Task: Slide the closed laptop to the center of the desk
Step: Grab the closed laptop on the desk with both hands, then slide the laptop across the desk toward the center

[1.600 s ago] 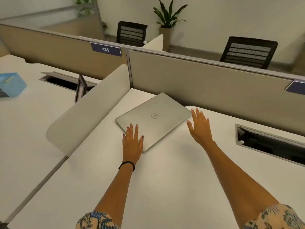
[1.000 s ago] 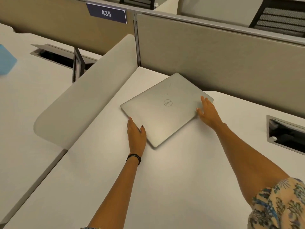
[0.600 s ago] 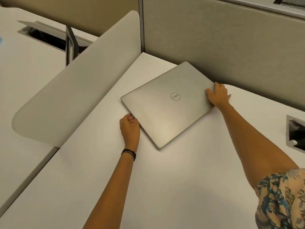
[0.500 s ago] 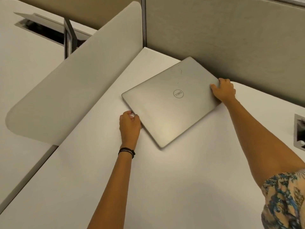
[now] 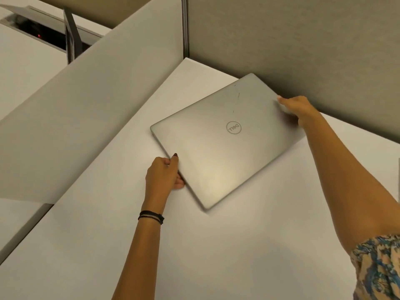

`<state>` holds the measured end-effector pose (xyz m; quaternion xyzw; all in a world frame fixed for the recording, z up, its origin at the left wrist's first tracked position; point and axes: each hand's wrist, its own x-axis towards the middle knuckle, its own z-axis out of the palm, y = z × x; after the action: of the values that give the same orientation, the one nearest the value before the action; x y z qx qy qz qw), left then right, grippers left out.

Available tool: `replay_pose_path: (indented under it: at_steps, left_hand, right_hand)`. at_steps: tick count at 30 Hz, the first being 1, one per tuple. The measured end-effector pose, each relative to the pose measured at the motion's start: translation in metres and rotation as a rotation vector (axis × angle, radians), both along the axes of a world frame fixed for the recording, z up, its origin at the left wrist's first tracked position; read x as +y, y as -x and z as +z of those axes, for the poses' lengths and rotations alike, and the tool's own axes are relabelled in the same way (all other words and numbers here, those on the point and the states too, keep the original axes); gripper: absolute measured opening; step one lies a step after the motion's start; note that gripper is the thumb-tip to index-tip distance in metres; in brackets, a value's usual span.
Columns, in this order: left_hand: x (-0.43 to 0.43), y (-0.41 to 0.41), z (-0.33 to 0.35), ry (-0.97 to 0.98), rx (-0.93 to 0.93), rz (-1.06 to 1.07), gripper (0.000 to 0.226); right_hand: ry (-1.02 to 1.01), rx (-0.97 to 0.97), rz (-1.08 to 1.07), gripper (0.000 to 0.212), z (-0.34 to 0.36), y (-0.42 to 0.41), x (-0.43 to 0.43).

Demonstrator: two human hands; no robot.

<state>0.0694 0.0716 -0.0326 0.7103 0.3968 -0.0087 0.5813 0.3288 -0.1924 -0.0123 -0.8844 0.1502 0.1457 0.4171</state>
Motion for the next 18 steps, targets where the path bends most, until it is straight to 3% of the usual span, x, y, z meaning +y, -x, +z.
replay_pose_path:
  at_steps: [11,14,18]
  left_hand:
    - [-0.005,0.002,-0.001,-0.082,-0.007,-0.039,0.034]
    - [-0.013,0.006,-0.003,-0.094,-0.017,0.054,0.041]
    - [-0.022,0.012,-0.002,0.014,-0.102,0.193,0.041]
  right_hand:
    - [0.067,0.055,-0.025,0.073,0.0,0.042,-0.023]
    - [0.075,0.04,-0.058,0.074,-0.002,0.064,-0.028]
    - [0.112,-0.098,-0.071,0.055,-0.006,0.099,-0.034]
